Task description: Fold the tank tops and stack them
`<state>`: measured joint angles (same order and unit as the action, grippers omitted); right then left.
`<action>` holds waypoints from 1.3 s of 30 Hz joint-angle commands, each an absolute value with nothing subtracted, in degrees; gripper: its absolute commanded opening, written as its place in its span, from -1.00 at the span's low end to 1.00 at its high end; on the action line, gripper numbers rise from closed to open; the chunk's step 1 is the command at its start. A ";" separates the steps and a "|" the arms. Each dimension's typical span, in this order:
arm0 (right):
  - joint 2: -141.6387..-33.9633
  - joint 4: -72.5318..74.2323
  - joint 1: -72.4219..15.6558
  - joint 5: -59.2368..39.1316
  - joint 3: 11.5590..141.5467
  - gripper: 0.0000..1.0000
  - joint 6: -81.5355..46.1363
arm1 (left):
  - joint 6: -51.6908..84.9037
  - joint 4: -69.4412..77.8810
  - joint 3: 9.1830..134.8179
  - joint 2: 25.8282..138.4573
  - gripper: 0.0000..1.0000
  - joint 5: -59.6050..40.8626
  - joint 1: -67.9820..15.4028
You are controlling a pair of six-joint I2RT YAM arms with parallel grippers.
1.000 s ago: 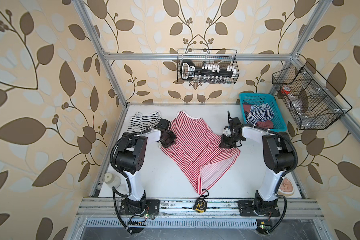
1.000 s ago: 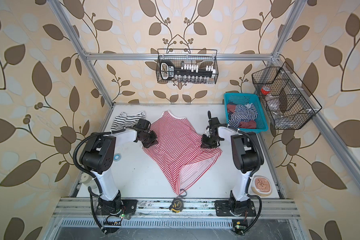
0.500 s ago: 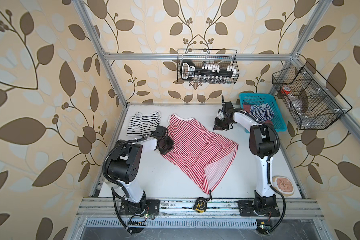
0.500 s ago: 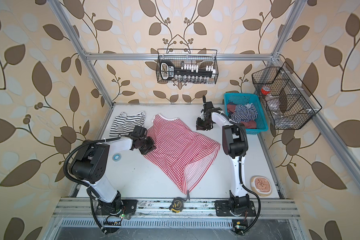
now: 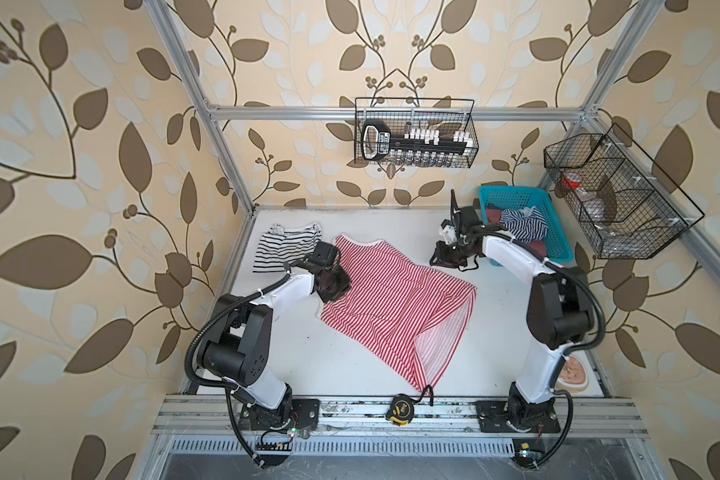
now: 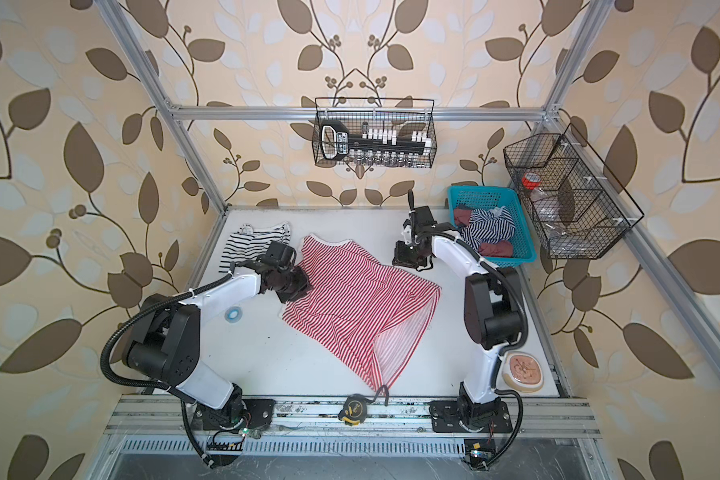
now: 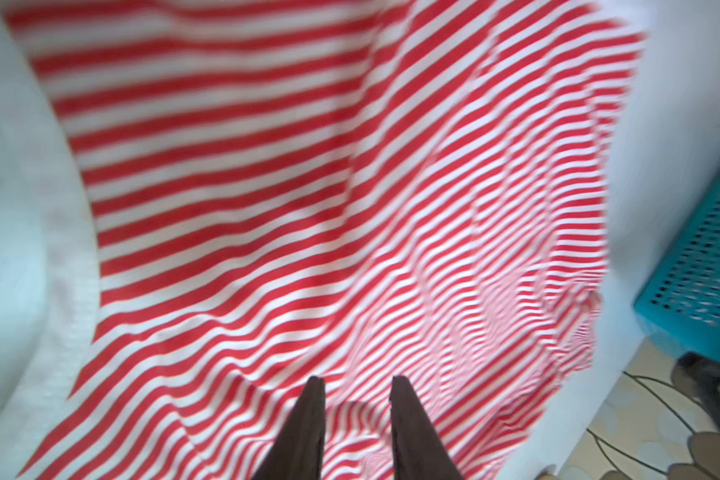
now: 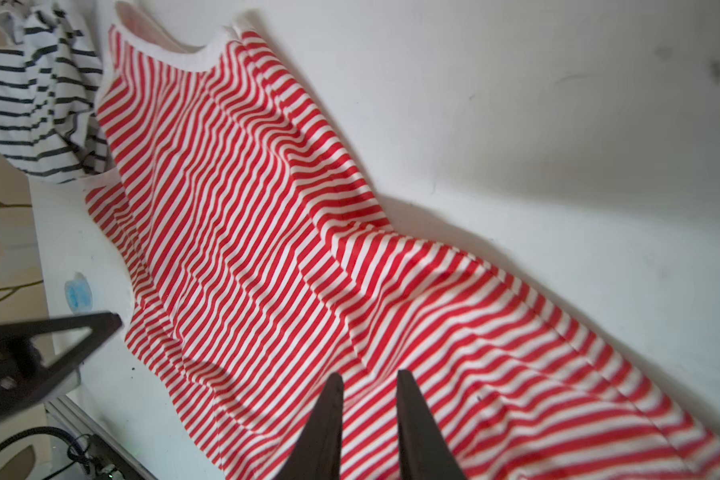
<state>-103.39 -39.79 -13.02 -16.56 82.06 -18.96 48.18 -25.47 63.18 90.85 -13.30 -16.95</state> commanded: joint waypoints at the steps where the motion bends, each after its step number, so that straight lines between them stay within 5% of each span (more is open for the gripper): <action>1: -100.71 -40.43 -13.19 -10.92 75.30 -0.40 -18.90 | 39.51 -32.03 73.86 93.92 -0.39 -9.75 -17.40; 6: -99.14 -40.26 -12.60 -9.04 69.95 -0.41 -19.64 | 31.55 -39.69 91.94 111.57 -0.60 -15.19 -17.40; 8: -99.14 -39.74 -11.63 -8.77 68.67 -0.57 -19.88 | 30.52 -40.00 96.09 116.80 -0.69 -16.40 -17.34; 13: -100.09 -40.02 -9.38 -8.42 67.96 -0.97 -19.47 | 28.97 -40.23 103.69 126.21 -0.71 -18.00 -17.31; 18: -103.32 -39.60 -7.88 -9.16 68.17 -1.00 -18.63 | 27.26 -41.83 108.92 132.53 -0.70 -16.98 -17.18; 27: -114.44 -41.38 -5.64 -9.26 75.25 -1.00 -16.72 | 31.74 -37.69 101.42 132.74 -0.74 -15.87 -15.29; 39: -129.47 -48.41 -4.22 -7.72 97.15 -1.00 -14.08 | 47.53 -22.74 76.18 120.77 -0.76 -16.36 -13.46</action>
